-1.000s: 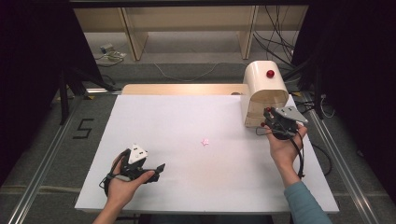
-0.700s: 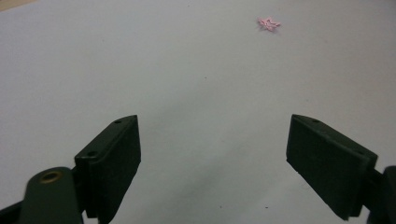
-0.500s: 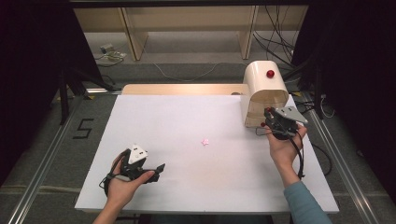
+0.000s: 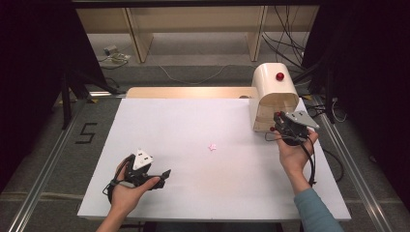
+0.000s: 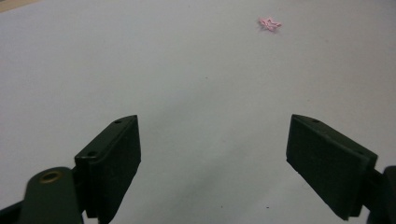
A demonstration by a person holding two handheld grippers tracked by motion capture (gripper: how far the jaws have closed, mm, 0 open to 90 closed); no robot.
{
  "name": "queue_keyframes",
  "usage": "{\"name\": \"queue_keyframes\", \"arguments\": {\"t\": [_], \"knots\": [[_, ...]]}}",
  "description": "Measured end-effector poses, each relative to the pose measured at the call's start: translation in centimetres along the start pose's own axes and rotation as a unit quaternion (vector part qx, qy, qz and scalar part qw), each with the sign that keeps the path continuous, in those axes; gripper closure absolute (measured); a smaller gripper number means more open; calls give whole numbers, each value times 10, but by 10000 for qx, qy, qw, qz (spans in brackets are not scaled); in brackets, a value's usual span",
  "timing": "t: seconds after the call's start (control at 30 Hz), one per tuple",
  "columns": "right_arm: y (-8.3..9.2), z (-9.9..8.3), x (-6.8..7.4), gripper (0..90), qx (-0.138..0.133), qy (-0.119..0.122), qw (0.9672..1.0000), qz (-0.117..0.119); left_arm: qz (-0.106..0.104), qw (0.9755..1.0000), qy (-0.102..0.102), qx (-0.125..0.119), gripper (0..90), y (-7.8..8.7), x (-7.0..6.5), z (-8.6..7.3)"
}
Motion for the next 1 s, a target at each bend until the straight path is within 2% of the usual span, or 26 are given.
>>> {"name": "queue_keyframes", "arguments": {"t": [1.0], "knots": [[8, 2, 0, 739, -36, 20, 10000, -37, 21, 10000, -45, -11, 178, 0, 0, 0]]}}
Point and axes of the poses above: each handheld gripper's, and its own axes: y roughly backward along the jaws, z roughly out of its top, x roughly to its left, the point moved 7 cm from there along -y, roughly forward along the jaws, and after that the axes turned 15 degrees about -x, right-handed, at the moved point
